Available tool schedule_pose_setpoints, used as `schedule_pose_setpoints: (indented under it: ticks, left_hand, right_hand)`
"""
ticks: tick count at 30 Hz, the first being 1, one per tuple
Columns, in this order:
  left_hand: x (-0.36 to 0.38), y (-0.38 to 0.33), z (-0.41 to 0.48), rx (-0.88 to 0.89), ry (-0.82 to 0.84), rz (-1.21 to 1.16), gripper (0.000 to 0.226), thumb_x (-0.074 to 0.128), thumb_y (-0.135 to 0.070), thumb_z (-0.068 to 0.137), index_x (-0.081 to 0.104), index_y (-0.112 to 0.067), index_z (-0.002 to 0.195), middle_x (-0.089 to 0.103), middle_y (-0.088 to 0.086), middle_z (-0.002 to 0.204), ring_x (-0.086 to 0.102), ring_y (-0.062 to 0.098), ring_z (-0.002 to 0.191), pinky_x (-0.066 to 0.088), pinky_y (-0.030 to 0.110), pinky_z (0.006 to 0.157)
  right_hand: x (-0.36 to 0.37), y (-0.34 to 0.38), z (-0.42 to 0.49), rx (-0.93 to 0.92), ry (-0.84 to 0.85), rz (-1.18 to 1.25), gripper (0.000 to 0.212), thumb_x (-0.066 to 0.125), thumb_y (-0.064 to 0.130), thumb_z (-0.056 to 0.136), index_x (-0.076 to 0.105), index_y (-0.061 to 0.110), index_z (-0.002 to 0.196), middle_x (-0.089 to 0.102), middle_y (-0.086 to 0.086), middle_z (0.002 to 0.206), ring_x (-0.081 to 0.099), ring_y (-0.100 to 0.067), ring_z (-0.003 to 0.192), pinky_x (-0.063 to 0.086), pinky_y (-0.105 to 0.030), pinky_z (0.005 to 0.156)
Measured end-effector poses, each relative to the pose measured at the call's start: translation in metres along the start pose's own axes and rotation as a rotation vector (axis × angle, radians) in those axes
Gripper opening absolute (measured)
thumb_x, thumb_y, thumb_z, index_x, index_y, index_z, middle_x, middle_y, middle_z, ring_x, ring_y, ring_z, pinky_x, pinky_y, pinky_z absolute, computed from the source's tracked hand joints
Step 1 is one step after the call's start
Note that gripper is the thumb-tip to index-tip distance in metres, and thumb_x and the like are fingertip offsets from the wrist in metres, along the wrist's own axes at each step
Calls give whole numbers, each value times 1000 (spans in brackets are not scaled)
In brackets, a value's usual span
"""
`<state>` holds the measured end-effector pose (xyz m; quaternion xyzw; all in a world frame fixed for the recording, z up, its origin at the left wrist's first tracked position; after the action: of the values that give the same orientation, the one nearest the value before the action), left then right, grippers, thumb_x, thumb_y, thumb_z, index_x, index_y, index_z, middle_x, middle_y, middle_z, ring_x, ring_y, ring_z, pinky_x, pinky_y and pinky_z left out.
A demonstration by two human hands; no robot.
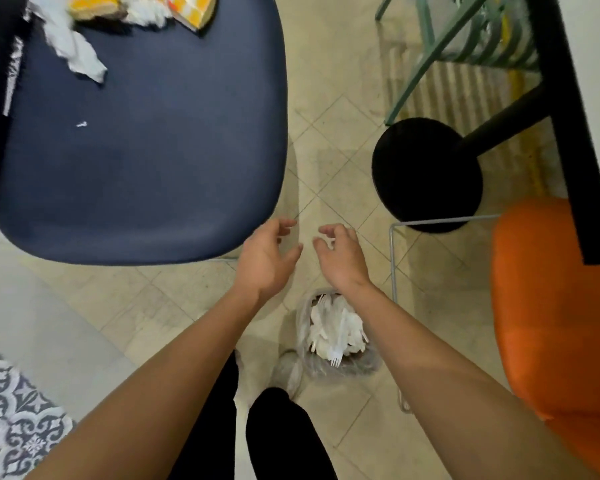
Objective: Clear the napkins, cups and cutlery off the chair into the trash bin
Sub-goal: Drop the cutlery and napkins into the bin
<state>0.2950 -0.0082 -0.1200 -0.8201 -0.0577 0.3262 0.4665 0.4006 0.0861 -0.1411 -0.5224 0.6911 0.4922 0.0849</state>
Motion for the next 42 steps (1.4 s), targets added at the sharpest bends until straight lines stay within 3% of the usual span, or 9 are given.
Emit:
schedule_pose_setpoints:
  ticks: [5,12,19,23,27,31,37,42]
  left_hand:
    - [-54,1,27,8,-72,-43,35,63,-20,85,56,-19,119,62,-5,117,58,11,107,46,30,94]
    - [-134,26,65,-43,-144,-30,32,64,-28,84,56,-23,115,61,-7,116,57,12,103,46,31,92]
    - [-212,58,107,-167,-273,45,34,65,-29,83,57,-21,114,59,0,119,53,23,112,44,45,94]
    - [-239,67,131,-208,-303,18,34,65,-25,83,56,-21,116,56,1,120,52,21,113,44,41,96]
    - [-256,76,154,-251,-314,41,35,62,-19,85,53,-18,119,51,5,123,48,22,116,39,33,95]
    - [-272,94,170,-341,-353,121,36,58,-9,86,52,-13,121,50,11,122,48,28,114,39,38,99]
    - [-276,126,183,-443,-380,198,34,58,-6,87,56,-5,120,52,16,120,43,32,116,34,36,101]
    - [-275,134,187,-395,-395,286,26,64,-10,86,65,-1,110,59,19,103,49,34,104,39,36,88]
  right_hand:
    - [11,65,16,-76,-23,-18,30,52,24,91,55,15,119,49,-7,125,48,-22,118,38,-35,102]
    - [45,153,42,-148,-22,-40,27,55,26,91,55,17,116,50,-3,121,49,-20,115,40,-31,100]
    - [86,222,79,-183,16,-73,28,54,29,91,55,19,117,49,-1,124,47,-19,120,38,-35,103]
    - [102,251,103,-189,55,-79,28,54,29,91,54,19,118,49,-1,124,46,-19,121,37,-39,106]
    - [111,274,128,-214,115,-100,30,54,27,92,54,16,119,49,-3,125,46,-19,121,37,-34,104]
    - [120,289,149,-229,209,-121,30,53,26,92,53,15,120,48,-4,126,45,-20,122,38,-37,105]
    - [136,306,179,-259,263,-162,30,54,25,92,55,14,120,50,-4,125,49,-19,118,40,-33,101]
    - [154,310,185,-264,312,-192,30,54,24,91,56,12,119,52,-6,123,51,-20,116,42,-35,101]
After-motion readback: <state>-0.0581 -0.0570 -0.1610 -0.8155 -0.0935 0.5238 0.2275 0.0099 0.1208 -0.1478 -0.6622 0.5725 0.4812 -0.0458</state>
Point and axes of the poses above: each hand's wrist, its own z-axis towards the middle knuckle, its own x-axis out of the palm, y = z × x, the point moved 4 cm from there along z, towards the middle knuckle
